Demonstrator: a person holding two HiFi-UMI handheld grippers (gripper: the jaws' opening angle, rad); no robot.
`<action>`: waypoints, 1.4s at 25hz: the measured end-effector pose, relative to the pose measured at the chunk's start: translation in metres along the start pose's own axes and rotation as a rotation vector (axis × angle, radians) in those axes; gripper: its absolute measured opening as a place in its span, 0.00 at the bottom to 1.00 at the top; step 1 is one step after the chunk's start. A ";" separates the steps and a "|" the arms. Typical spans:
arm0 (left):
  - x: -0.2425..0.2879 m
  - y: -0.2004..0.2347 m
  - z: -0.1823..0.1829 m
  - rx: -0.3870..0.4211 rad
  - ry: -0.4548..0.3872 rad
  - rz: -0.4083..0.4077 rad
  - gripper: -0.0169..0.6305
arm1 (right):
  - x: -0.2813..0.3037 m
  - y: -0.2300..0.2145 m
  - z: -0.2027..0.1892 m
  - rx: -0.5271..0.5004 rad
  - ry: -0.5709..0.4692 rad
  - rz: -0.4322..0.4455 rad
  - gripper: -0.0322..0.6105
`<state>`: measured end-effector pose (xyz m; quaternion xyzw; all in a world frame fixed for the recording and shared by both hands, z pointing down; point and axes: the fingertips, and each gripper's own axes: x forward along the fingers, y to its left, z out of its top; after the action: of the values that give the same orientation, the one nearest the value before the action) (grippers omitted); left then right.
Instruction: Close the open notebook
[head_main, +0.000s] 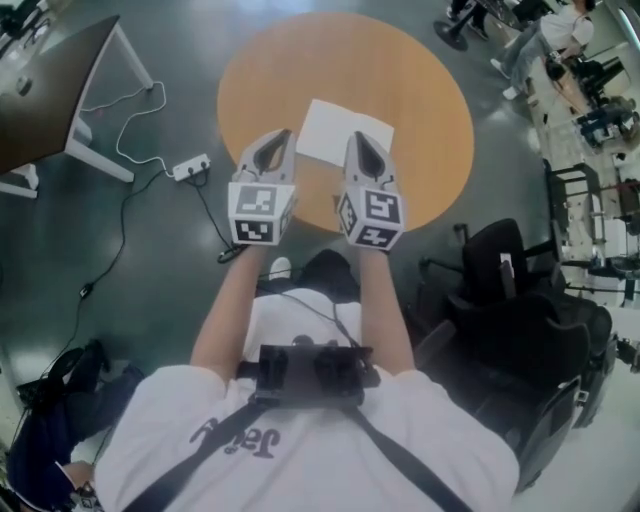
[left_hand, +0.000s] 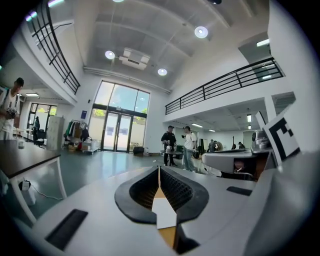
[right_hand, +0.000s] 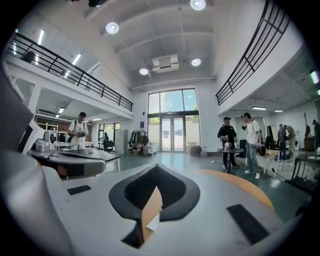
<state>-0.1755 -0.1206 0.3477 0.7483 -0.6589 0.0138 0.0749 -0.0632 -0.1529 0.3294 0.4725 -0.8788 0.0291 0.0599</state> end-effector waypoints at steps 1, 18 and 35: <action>0.006 0.003 -0.004 -0.005 0.009 -0.001 0.05 | 0.008 0.000 0.000 -0.003 0.004 0.005 0.08; 0.090 0.018 -0.159 -0.155 0.327 0.136 0.05 | 0.090 -0.056 -0.086 0.032 0.183 0.152 0.08; 0.131 0.019 -0.307 -0.276 0.612 0.197 0.37 | 0.123 -0.052 -0.149 0.034 0.342 0.243 0.08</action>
<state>-0.1532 -0.2118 0.6681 0.6253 -0.6706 0.1553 0.3677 -0.0753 -0.2673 0.4936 0.3521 -0.9057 0.1308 0.1964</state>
